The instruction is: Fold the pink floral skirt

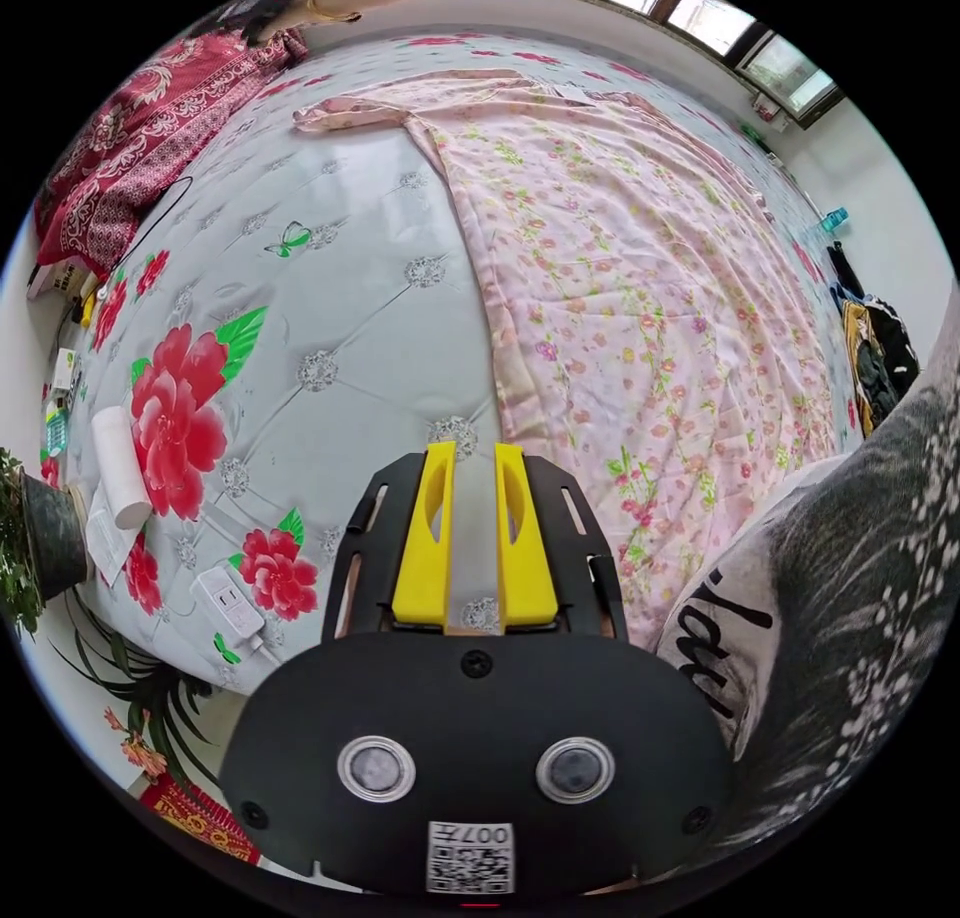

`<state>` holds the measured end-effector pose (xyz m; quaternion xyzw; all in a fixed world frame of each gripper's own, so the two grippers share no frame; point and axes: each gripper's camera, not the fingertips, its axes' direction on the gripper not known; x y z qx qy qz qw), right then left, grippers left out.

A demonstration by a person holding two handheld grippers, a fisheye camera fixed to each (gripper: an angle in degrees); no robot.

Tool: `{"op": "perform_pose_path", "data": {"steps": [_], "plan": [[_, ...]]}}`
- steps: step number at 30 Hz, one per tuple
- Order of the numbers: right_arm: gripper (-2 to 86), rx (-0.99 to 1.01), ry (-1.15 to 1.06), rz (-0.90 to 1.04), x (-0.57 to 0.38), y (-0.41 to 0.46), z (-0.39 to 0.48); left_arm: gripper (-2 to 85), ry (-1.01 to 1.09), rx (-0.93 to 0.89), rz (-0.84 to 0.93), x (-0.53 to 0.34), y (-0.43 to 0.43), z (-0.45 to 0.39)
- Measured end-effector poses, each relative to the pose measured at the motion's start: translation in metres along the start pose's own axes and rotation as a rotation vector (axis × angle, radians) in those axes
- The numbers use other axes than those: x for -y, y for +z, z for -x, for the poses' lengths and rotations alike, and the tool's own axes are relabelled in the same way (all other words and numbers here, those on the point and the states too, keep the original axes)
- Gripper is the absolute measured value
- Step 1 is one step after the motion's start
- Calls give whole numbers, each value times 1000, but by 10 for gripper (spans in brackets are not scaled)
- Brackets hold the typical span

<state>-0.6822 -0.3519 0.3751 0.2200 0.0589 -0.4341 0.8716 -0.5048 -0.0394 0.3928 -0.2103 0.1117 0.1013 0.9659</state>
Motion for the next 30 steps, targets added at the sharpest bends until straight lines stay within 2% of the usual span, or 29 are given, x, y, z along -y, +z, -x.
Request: {"op": "perform_pose_path", "data": {"steps": [2, 4, 6, 8, 9, 10, 17, 19, 23, 25, 28, 30], "plan": [[44, 274, 157, -74, -46, -34, -45, 60, -14, -22, -12, -5, -2, 3], [39, 713, 298, -181, -144, -71, -104, 63, -2, -50, -26, -14, -5, 5], [35, 927, 351, -226, -232, -99, -140, 70, 14, -59, -33, -22, -7, 6], [32, 882, 389, -219, -325, -141, -165, 77, 33, -54, -42, -32, -10, 6], [33, 775, 374, -196, -386, -177, -175, 81, 41, -55, -45, -40, -11, 5], [37, 666, 411, -116, -444, -212, -185, 85, 50, -57, -46, -49, -13, 4], [77, 409, 668, 346, -711, -376, -202, 104, 81, -119, -48, -107, -27, -27], [91, 391, 770, 408, -792, -418, -190, 107, 76, -126, -51, -134, -26, -44], [112, 403, 908, 403, -897, -466, -161, 107, 11, -139, -85, -186, -25, -65], [124, 480, 982, 376, -956, -487, -136, 107, -35, -236, -172, -230, -27, -74], [134, 589, 992, 326, -1007, -505, -105, 115, -107, -373, -262, -287, -25, -77], [138, 659, 958, 319, -1027, -509, -88, 123, -147, -398, -286, -318, -21, -78]]}}
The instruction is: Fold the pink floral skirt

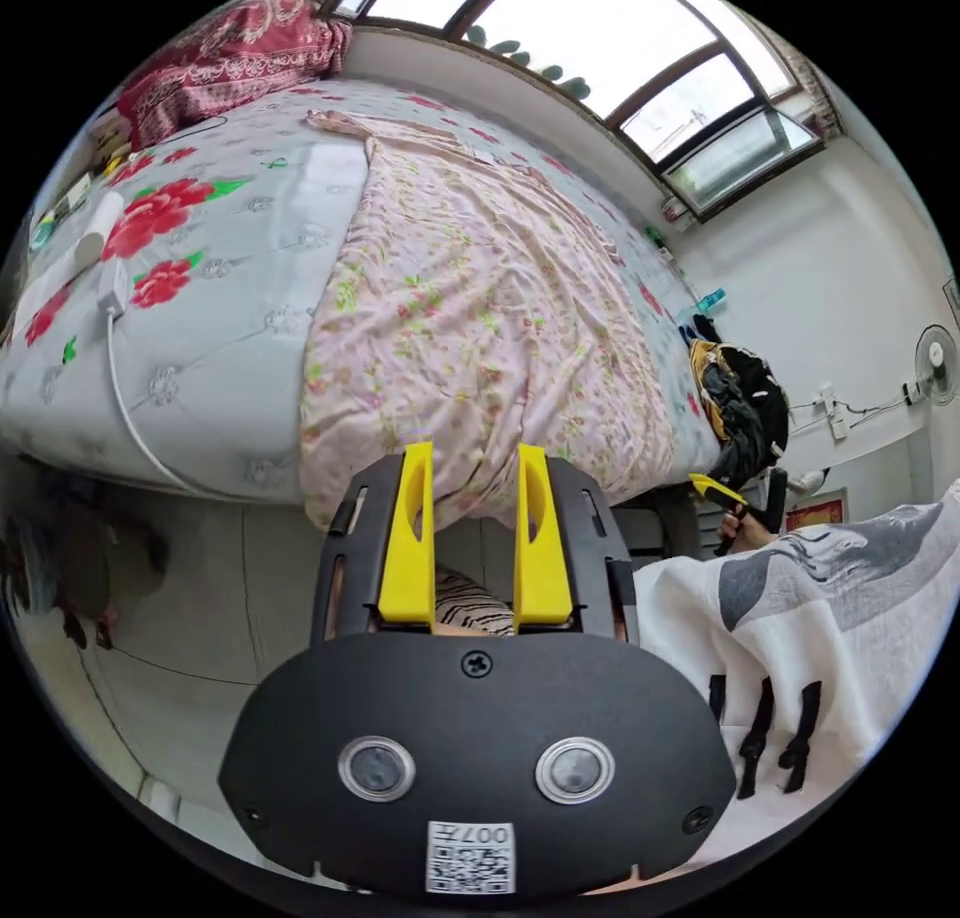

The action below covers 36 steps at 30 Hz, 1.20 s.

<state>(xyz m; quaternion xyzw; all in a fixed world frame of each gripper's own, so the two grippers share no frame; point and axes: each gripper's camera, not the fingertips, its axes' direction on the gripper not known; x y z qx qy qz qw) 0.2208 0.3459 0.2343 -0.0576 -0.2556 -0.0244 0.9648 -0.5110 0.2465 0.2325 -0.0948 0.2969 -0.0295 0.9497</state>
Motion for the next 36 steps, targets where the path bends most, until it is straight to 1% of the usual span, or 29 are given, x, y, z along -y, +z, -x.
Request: {"op": "perform_pose_path", "data": {"steps": [2, 4, 7, 14, 17, 20, 22, 24, 26, 27, 29, 33, 36], "plan": [[141, 44, -23, 33, -16, 7, -6, 139, -19, 24, 10, -25, 1, 3], [144, 83, -54, 46, -27, 15, -10, 159, 12, 45, 82, -43, 10, 4], [147, 122, -94, 59, -25, 29, -12, 172, 58, 112, 122, -52, 20, 7], [145, 142, -96, 77, -10, 80, -15, 179, -20, 114, 105, -58, 44, 49], [123, 151, -91, 96, -5, 102, -11, 185, -22, 138, 110, -60, 58, 69], [69, 116, -104, 71, -2, 106, -3, 182, 49, 138, 108, -60, 68, 80], [24, 56, -135, 61, -5, 106, 5, 167, 125, 136, 137, -57, 82, 85], [7, 47, -178, 73, -9, 105, 12, 141, 167, 167, 146, -56, 94, 85], [1, 17, -211, 88, -13, 101, 17, 75, 210, 165, 145, -56, 102, 85], [-1, 12, -226, 94, -16, 96, 20, 5, 256, 174, 139, -56, 104, 82], [-1, -22, -247, 128, -20, 86, 22, -4, 287, 164, 176, -58, 105, 82], [2, -208, -318, 181, -37, 53, 21, -8, 340, 247, 214, -70, 82, 93], [13, -182, -315, 181, -45, 44, 17, -4, 340, 208, 224, -77, 81, 100]]}}
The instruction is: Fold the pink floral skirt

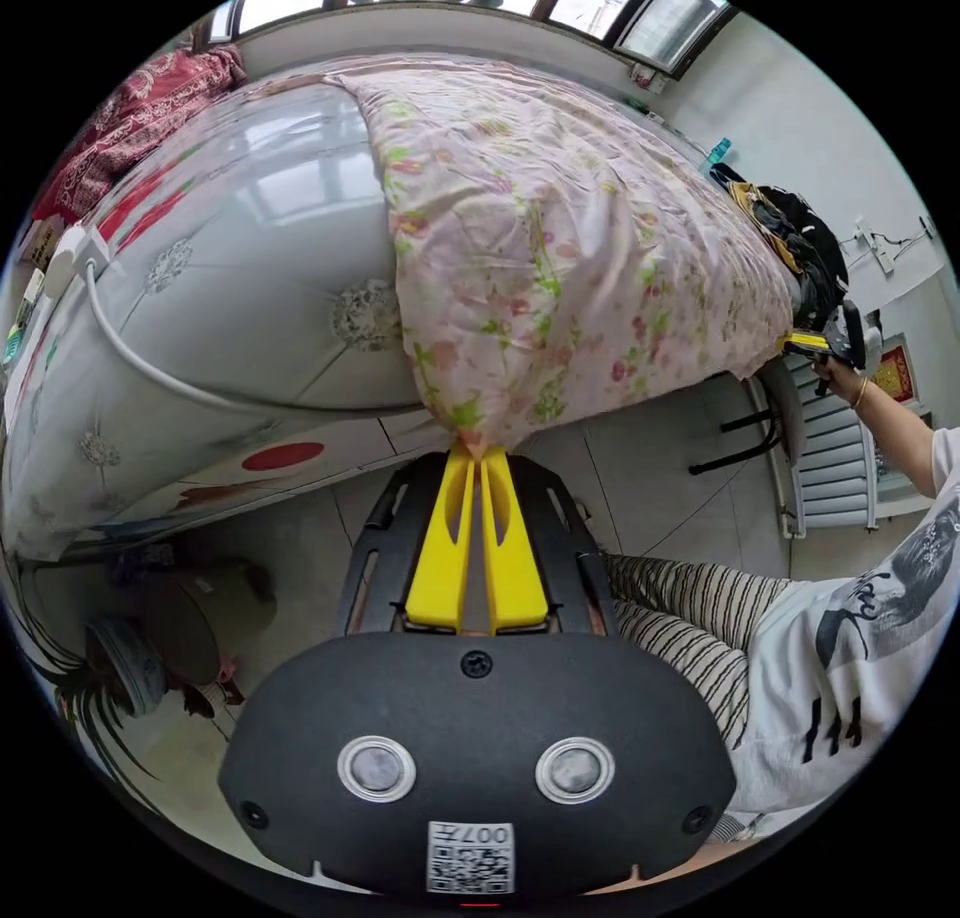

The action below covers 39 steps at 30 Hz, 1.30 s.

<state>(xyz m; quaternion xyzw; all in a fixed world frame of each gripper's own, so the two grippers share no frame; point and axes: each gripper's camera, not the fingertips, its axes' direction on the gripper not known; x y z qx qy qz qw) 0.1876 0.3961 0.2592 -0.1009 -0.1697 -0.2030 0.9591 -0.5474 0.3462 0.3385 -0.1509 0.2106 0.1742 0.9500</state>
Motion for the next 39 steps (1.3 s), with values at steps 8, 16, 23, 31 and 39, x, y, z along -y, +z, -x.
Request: {"op": "perform_pose_path", "data": {"steps": [8, 16, 23, 31, 39], "plan": [[153, 95, 57, 111, -24, 32, 2, 196, -39, -47, 113, -15, 25, 5], [133, 132, 77, -71, -27, 59, 4, 182, -106, -247, -88, -18, 51, 23], [31, 126, 87, -172, -27, 68, 17, 21, -19, -186, -195, -5, 67, -1], [1, -58, 97, -89, -64, 35, 41, -9, -102, -106, -139, -21, 47, -5], [59, -27, 104, -189, -76, 6, 62, 2, -102, -122, -89, -23, 42, -36]]}}
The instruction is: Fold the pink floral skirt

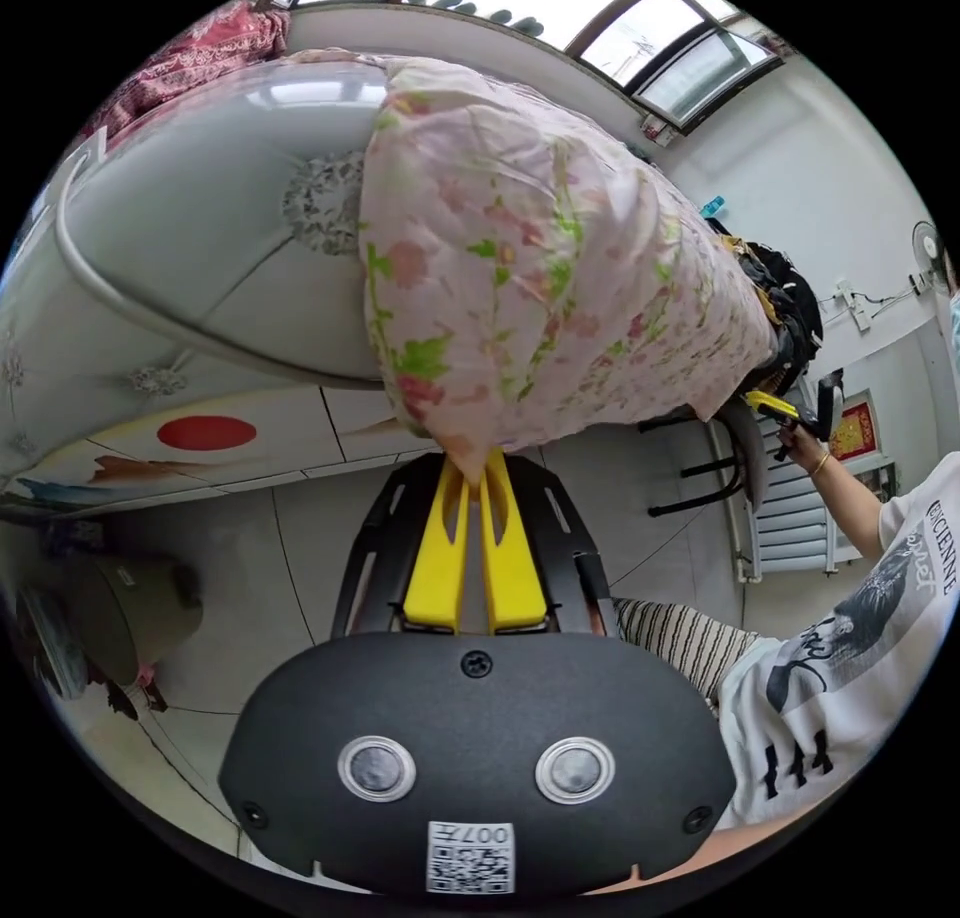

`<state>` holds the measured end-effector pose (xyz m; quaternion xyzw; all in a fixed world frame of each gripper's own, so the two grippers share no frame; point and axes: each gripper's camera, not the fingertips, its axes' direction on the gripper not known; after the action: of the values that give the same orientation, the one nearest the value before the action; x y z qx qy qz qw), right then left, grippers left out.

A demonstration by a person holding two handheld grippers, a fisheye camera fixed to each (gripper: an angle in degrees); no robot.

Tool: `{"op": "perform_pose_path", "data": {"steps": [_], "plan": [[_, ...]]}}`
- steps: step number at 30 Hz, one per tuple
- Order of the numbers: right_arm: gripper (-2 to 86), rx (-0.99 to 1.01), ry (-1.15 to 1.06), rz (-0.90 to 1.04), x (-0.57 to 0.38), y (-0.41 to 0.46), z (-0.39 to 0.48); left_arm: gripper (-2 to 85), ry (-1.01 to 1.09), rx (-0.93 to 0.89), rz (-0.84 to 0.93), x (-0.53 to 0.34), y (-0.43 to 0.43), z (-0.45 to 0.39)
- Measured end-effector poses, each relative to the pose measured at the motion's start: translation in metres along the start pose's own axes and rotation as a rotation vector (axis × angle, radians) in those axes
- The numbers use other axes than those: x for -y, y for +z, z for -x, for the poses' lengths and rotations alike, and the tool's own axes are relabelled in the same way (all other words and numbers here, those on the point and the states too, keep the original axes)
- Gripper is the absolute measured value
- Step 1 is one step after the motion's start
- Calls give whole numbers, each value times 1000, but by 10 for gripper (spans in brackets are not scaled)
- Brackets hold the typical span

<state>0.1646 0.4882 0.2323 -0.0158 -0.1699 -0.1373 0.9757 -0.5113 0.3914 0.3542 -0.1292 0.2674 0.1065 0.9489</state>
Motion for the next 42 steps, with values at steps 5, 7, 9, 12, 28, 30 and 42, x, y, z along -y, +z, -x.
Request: {"op": "perform_pose_path", "data": {"steps": [5, 7, 9, 12, 28, 30, 42], "plan": [[81, -241, -189, -137, 40, -45, 55, 50, -76, 96, 1, -28, -33, -22], [85, -302, -302, -125, 68, -55, 65, 59, -64, 171, -22, -36, -65, -52], [87, -299, -361, -106, 91, -54, 63, 62, -1, 246, -38, -22, -83, -87], [84, -258, -466, -57, 127, -48, 59, 59, 69, 317, -101, 29, -100, -139], [0, -109, -567, 119, 206, -23, -3, -9, 38, 520, 39, 188, -46, -192], [0, -129, -542, 121, 207, -28, -17, -9, 54, 568, 52, 190, -43, -196], [64, -49, -272, 45, 268, -67, -80, -10, -5, 579, -53, 198, -77, -197]]}}
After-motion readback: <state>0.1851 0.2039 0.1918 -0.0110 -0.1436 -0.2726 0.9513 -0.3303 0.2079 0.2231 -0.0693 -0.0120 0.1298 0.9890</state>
